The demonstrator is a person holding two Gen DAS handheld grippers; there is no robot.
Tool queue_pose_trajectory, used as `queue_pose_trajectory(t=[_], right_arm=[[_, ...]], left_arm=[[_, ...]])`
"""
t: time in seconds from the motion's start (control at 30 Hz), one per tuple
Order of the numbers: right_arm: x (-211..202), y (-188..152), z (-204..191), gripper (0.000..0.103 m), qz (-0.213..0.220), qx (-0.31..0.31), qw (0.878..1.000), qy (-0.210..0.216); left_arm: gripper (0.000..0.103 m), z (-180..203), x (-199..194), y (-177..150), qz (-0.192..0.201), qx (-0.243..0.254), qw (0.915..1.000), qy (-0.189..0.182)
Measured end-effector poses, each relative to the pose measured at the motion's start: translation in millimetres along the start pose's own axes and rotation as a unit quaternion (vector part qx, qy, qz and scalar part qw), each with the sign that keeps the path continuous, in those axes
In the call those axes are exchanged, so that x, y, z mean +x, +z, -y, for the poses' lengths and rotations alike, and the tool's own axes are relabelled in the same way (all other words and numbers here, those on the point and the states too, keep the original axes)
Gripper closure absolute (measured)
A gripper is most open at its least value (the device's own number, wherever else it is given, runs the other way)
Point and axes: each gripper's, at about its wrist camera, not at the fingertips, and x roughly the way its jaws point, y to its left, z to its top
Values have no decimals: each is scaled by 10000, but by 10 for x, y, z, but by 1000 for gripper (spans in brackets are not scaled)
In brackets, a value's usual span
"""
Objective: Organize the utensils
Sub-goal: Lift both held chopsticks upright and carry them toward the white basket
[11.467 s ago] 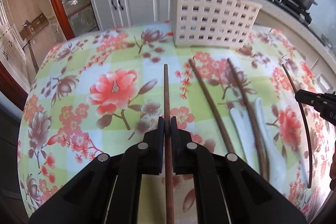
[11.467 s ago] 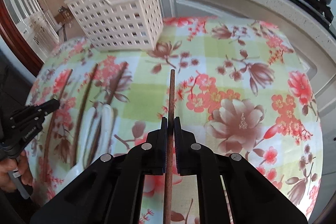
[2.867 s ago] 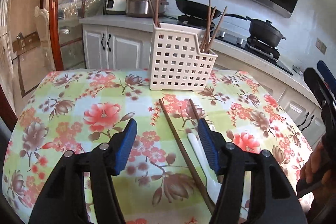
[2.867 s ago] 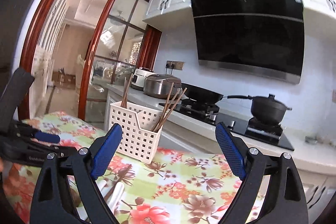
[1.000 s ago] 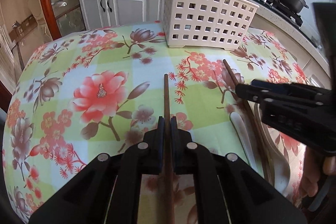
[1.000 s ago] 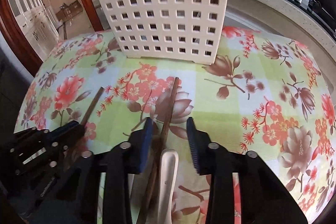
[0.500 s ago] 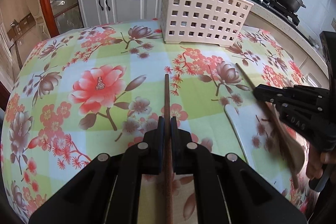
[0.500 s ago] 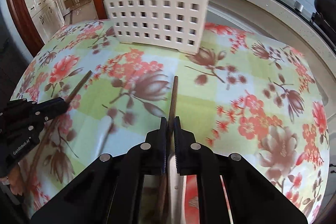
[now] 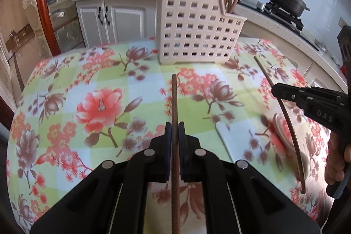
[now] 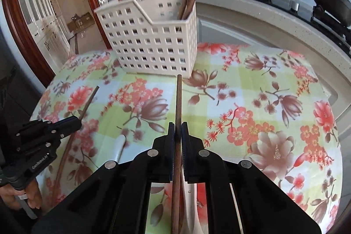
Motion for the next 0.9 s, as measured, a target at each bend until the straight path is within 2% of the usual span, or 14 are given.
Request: queue_pose_trajectory(t=[0.2, 0.4, 0.7, 0.9], right_arm=[[-337, 104, -7, 95, 335, 16, 9994, 15], [-583, 120, -60, 95, 573, -61, 9983, -51], [-873, 112, -125, 95, 838, -8, 9965, 14], [-1002, 113, -156, 95, 971, -4, 9953, 58]], left_arm=[[97, 56, -336, 170, 564, 133, 9982, -139], [97, 45, -639, 303, 927, 54, 9951, -325], [97, -27, -985, 321, 1251, -266, 9904, -525], [97, -23, -1119, 321, 1388, -283, 9886, -506]])
